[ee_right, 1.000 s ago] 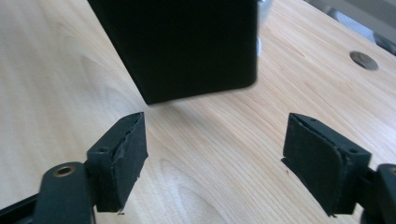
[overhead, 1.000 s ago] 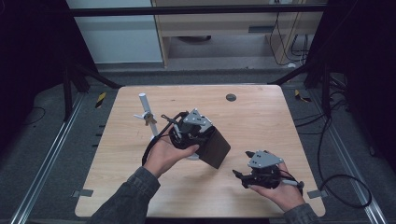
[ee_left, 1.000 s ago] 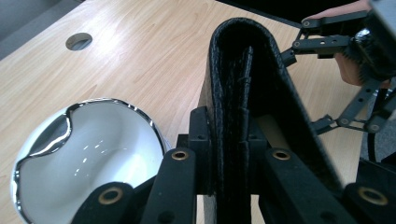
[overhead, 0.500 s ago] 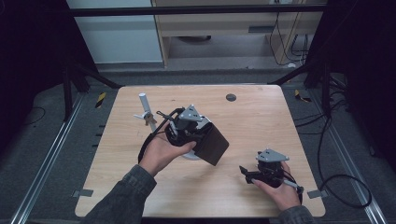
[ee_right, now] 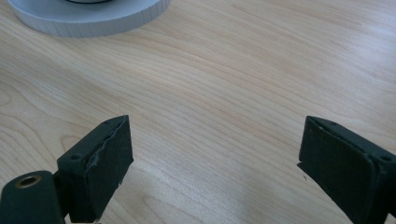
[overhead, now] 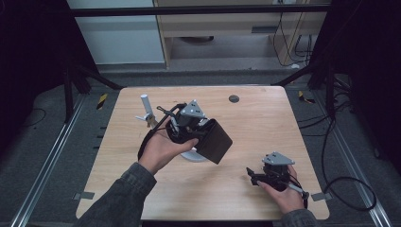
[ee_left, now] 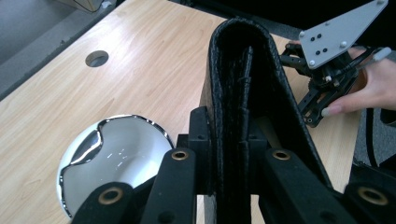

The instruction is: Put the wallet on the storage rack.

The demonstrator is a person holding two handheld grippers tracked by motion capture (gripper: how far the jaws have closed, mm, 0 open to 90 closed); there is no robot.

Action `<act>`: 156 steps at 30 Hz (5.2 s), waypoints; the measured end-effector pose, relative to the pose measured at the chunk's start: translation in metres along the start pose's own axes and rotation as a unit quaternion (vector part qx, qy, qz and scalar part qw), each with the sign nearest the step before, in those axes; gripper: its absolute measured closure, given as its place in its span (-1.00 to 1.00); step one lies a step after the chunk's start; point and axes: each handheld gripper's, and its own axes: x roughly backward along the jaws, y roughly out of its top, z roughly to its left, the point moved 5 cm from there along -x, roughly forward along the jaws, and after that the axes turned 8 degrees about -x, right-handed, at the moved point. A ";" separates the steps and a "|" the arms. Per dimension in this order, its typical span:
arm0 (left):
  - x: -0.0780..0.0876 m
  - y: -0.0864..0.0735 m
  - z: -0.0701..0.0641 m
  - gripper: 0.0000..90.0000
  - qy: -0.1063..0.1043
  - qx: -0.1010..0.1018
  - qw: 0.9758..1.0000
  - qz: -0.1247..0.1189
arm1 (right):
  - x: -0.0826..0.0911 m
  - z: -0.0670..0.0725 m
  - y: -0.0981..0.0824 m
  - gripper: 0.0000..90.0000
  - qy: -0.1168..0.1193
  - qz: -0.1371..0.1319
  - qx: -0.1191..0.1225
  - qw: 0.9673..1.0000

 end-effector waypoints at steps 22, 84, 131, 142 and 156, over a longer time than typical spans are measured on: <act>0.036 0.020 0.024 0.77 0.037 0.002 0.999 -0.015 | -0.009 -0.004 -0.011 -0.83 -0.006 0.045 -0.022 0.999; -0.027 -0.031 0.071 0.75 0.029 0.054 0.996 0.058 | -0.011 -0.002 -0.014 -0.84 -0.003 0.059 -0.009 0.998; 0.003 -0.040 0.089 0.59 0.101 0.075 0.991 0.036 | -0.011 -0.001 -0.016 -0.84 0.001 0.070 -0.006 0.998; 0.015 -0.041 0.093 0.45 0.101 0.089 0.991 0.015 | -0.011 -0.001 -0.017 -0.84 0.003 0.072 -0.007 0.997; 0.028 -0.040 0.091 0.36 0.108 0.083 0.991 -0.003 | -0.011 -0.001 -0.017 -0.84 0.003 0.072 -0.007 0.997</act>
